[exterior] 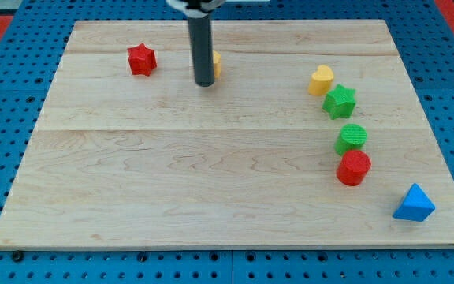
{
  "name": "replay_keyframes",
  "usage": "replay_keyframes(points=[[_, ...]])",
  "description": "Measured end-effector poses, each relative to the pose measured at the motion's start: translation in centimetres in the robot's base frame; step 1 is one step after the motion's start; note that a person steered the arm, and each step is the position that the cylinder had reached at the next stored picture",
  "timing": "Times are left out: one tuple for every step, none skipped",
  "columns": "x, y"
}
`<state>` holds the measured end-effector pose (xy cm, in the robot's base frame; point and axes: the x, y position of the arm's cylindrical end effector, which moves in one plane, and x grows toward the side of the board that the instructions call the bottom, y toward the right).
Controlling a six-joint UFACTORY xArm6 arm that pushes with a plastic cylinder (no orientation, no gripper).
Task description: Point at the green star
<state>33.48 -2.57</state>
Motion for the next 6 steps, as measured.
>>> replay_keyframes(points=[[-0.4, 1.4], [-0.8, 5.1], [-3.5, 14.1], [-5.0, 23.2], [0.1, 25.6], [4.5, 21.1]])
